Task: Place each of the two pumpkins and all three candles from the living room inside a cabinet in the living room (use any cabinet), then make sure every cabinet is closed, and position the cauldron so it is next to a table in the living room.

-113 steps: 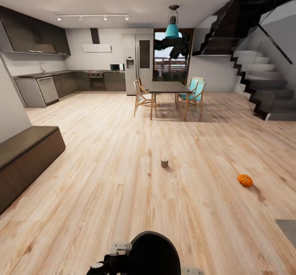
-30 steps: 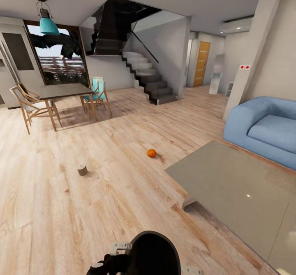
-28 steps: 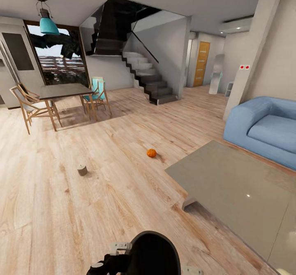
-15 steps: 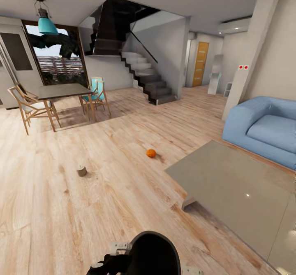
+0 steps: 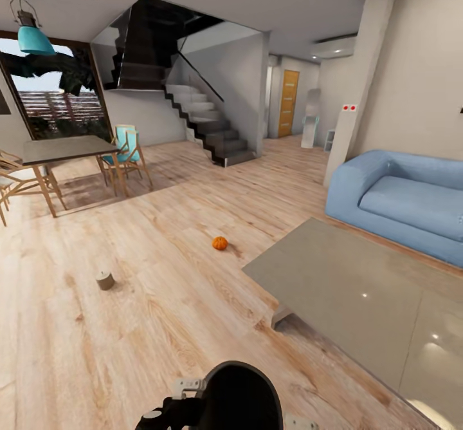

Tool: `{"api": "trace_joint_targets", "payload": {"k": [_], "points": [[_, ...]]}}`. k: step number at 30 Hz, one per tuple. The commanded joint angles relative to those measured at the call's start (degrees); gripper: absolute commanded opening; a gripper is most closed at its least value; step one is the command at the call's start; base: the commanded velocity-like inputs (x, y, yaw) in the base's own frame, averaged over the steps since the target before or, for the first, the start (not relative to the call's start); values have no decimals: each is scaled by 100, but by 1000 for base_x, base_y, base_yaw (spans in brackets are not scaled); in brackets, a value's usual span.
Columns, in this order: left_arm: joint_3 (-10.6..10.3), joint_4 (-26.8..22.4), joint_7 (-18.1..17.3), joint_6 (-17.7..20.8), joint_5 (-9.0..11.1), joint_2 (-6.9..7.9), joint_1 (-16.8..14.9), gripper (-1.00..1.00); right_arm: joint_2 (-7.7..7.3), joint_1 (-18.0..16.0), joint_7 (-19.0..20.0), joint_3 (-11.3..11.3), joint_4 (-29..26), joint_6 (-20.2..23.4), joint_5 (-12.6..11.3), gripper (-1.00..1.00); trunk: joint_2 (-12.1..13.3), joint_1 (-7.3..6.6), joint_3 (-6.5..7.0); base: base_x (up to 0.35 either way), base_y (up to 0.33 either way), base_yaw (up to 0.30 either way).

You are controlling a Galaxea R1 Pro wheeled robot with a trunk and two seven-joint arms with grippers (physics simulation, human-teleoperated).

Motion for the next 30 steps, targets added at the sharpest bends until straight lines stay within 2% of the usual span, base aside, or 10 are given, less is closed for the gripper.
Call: {"api": "trace_joint_targets", "payload": {"k": [1, 30], "points": [[51, -12, -4, 38, -6, 39, 1, -100, -3, -8, 42, -7, -72, -78, 14, -100, -3, -1, 0, 1, 1, -237], [51, -10, -4, 38, -6, 39, 2, -100, -6, -8, 42, -7, -66, -78, 14, -100, -3, -1, 151, 0, 0, -237]]}}
